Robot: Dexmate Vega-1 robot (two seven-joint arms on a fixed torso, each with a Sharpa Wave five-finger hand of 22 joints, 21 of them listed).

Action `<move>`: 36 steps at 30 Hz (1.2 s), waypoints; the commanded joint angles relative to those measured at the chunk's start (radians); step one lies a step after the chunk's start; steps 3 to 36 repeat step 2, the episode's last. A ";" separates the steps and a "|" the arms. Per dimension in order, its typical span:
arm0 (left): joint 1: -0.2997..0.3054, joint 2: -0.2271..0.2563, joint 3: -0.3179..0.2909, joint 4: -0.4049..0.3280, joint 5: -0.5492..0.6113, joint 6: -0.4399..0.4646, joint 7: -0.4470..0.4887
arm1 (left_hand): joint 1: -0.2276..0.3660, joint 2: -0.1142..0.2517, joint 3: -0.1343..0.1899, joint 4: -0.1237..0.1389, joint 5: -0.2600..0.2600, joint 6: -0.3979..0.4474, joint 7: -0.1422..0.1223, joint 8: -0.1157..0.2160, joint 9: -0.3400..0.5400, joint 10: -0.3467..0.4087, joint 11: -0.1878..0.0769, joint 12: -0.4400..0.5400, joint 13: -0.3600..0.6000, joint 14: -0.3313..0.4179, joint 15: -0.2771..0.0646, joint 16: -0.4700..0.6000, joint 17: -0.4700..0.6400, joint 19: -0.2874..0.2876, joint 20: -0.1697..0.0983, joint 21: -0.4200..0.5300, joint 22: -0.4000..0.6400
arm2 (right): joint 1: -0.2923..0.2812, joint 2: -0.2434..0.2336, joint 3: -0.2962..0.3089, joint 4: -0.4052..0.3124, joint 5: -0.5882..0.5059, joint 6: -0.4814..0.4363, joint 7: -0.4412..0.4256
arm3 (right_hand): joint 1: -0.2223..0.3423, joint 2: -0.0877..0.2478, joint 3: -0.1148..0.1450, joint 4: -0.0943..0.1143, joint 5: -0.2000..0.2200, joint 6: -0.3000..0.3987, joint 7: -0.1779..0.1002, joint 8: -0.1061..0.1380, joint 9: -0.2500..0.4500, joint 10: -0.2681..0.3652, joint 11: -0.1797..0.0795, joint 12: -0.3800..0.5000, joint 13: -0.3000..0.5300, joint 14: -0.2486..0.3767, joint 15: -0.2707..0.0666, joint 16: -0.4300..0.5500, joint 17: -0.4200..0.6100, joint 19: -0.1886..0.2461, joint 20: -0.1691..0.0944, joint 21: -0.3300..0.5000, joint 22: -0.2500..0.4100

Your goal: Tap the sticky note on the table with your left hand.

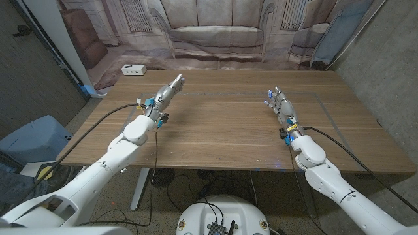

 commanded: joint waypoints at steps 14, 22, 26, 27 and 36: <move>0.000 -0.016 0.004 0.027 -0.039 -0.027 -0.049 | 0.007 0.001 0.000 -0.005 0.001 0.000 0.004 -0.004 0.002 -0.003 0.000 -0.006 0.003 -0.002 0.007 -0.006 0.002 -0.002 -0.009 0.002 0.002 | 0.001 0.001 -0.005 -0.001 0.002 -0.017 -0.007 | 0.007 0.003 -0.003 0.002 0.005 -0.004 -0.003 0.000 0.002 -0.002 0.003 0.000 0.002 -0.002 0.001 -0.004 0.003 -0.004 0.002 0.000 0.004; 0.000 -0.016 0.004 0.027 -0.039 -0.027 -0.049 | 0.007 0.001 0.000 -0.005 0.001 0.000 0.004 -0.004 0.002 -0.003 0.000 -0.006 0.003 -0.002 0.007 -0.006 0.002 -0.002 -0.009 0.002 0.002 | 0.001 0.001 -0.005 -0.001 0.002 -0.017 -0.007 | 0.007 0.003 -0.003 0.002 0.005 -0.004 -0.003 0.000 0.002 -0.002 0.003 0.000 0.002 -0.002 0.001 -0.004 0.003 -0.004 0.002 0.000 0.004; 0.000 -0.016 0.004 0.027 -0.039 -0.027 -0.049 | 0.007 0.001 0.000 -0.005 0.001 0.000 0.004 -0.004 0.002 -0.003 0.000 -0.006 0.003 -0.002 0.007 -0.006 0.002 -0.002 -0.009 0.002 0.002 | 0.001 0.001 -0.005 -0.001 0.002 -0.017 -0.007 | 0.007 0.003 -0.003 0.002 0.005 -0.004 -0.003 0.000 0.002 -0.002 0.003 0.000 0.002 -0.002 0.001 -0.004 0.003 -0.004 0.002 0.000 0.004; 0.000 -0.016 0.004 0.027 -0.039 -0.027 -0.049 | 0.007 0.001 0.000 -0.005 0.001 0.000 0.004 -0.004 0.002 -0.003 0.000 -0.006 0.003 -0.002 0.007 -0.006 0.002 -0.002 -0.009 0.002 0.002 | 0.001 0.001 -0.005 -0.001 0.002 -0.017 -0.007 | 0.007 0.003 -0.003 0.002 0.005 -0.004 -0.003 0.000 0.002 -0.002 0.003 0.000 0.002 -0.002 0.001 -0.004 0.003 -0.004 0.002 0.000 0.004; 0.000 -0.016 0.004 0.027 -0.039 -0.027 -0.049 | 0.007 0.001 0.000 -0.005 0.001 0.000 0.004 -0.004 0.002 -0.003 0.000 -0.006 0.003 -0.002 0.007 -0.006 0.002 -0.002 -0.009 0.002 0.002 | 0.001 0.001 -0.005 -0.001 0.002 -0.017 -0.007 | 0.007 0.003 -0.003 0.002 0.005 -0.004 -0.003 0.000 0.002 -0.002 0.003 0.000 0.002 -0.002 0.001 -0.004 0.003 -0.004 0.002 0.000 0.004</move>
